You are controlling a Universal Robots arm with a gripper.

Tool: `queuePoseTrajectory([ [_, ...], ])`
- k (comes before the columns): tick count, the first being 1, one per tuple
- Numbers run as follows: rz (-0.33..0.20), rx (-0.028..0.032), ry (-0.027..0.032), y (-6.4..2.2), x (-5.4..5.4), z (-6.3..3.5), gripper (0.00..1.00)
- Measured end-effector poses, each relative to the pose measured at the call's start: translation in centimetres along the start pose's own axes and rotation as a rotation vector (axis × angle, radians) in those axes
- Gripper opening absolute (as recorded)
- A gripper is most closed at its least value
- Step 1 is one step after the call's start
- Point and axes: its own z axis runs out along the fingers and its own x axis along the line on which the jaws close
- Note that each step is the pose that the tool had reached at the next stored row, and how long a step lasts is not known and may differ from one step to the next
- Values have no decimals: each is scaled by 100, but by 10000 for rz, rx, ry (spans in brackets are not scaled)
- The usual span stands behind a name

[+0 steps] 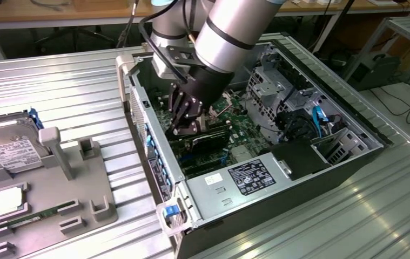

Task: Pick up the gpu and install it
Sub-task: 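Press down on the gpu until it lock into place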

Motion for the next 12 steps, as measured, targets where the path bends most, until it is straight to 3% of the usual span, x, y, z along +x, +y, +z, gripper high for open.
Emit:
queuePoseTrajectory([
  [12, 0, -1, 2, 42, -34, 18, 11],
])
